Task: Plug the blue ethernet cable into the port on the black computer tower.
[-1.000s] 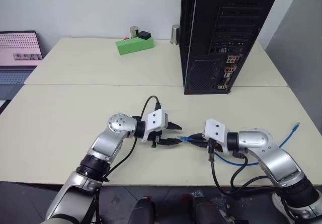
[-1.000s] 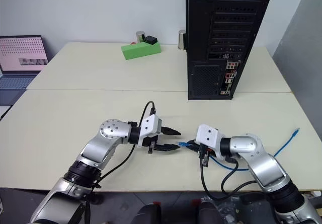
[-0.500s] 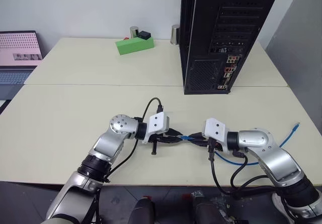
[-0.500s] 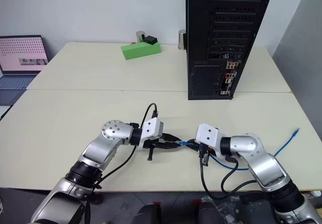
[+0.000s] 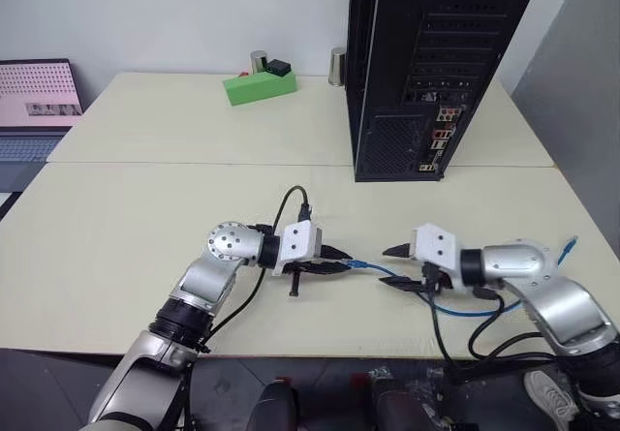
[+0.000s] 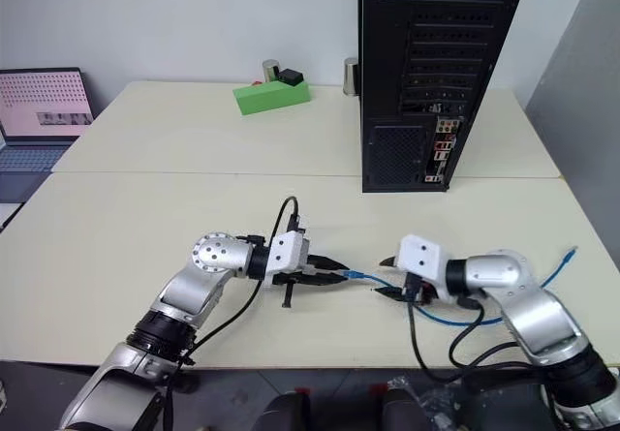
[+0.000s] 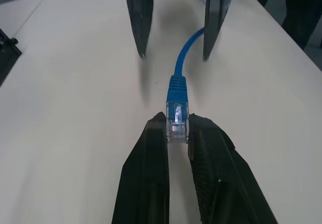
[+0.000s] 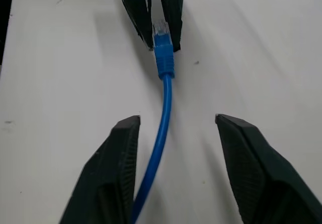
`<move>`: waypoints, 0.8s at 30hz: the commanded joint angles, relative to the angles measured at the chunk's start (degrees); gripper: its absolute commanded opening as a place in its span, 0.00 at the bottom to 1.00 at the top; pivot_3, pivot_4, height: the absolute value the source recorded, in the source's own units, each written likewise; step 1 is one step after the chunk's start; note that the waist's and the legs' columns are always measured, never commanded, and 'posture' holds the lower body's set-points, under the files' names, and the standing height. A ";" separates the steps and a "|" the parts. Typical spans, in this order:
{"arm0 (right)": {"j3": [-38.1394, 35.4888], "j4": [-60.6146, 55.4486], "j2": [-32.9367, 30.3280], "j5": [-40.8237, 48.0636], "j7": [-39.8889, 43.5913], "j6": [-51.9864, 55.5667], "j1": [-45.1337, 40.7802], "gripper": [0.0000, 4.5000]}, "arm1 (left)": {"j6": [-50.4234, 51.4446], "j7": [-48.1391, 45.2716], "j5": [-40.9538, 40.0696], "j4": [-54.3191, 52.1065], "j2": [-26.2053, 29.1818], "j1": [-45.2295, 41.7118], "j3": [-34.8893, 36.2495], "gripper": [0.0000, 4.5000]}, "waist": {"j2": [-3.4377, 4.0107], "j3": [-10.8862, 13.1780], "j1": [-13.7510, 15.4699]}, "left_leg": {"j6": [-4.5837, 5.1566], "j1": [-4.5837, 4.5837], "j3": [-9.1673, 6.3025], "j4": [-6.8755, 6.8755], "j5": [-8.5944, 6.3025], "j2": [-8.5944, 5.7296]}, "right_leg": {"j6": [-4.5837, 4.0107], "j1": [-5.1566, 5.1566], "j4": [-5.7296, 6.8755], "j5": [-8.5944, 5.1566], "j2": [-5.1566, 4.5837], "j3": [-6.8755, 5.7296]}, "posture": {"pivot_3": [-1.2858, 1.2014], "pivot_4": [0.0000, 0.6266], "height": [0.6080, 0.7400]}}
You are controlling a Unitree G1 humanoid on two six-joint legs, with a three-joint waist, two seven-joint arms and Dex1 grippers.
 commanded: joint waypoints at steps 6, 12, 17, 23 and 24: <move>-12.67 -5.98 5.78 20.52 -5.51 15.96 3.58 0.70 | -44.35 13.42 11.11 16.06 -1.21 -3.22 3.63 0.07 | -0.04 -0.01 0.08 | 0.00 0.00 -0.01 0.02 0.00 0.00 | 0.00 0.04 -0.02 0.01 -0.02 -0.01 | 0.52 0.24 1.00; -11.76 -5.52 12.99 24.30 -12.70 20.19 2.57 0.70 | -58.54 23.25 17.99 21.40 -1.57 -4.45 4.40 0.07 | -0.03 -0.01 0.07 | 0.00 0.00 -0.01 0.03 0.00 -0.03 | 0.00 0.07 -0.01 0.01 -0.03 -0.02 | 0.52 0.24 1.00; -11.24 -3.84 17.21 26.57 -15.62 21.38 1.37 0.70 | -62.66 29.34 22.59 22.60 -1.23 -4.59 4.36 0.07 | -0.03 -0.01 0.05 | 0.00 0.01 -0.02 0.02 0.00 -0.02 | 0.01 0.07 0.00 0.01 -0.02 -0.04 | 0.52 0.24 1.00; -10.91 -2.38 18.44 28.44 -16.12 22.67 0.20 0.70 | -63.63 34.70 26.07 22.43 -0.70 -4.79 3.66 0.07 | -0.03 -0.01 0.05 | 0.00 0.01 -0.03 0.02 0.00 -0.02 | 0.01 0.07 0.01 0.01 -0.02 -0.06 | 0.52 0.24 1.00; -10.90 -2.27 18.51 28.71 -16.10 22.85 0.07 0.70 | -63.59 35.47 26.54 22.30 -0.63 -4.75 3.59 0.07 | -0.03 -0.01 0.04 | 0.00 0.01 -0.03 0.02 0.00 -0.02 | 0.01 0.07 0.01 0.01 -0.02 -0.06 | 0.52 0.24 1.00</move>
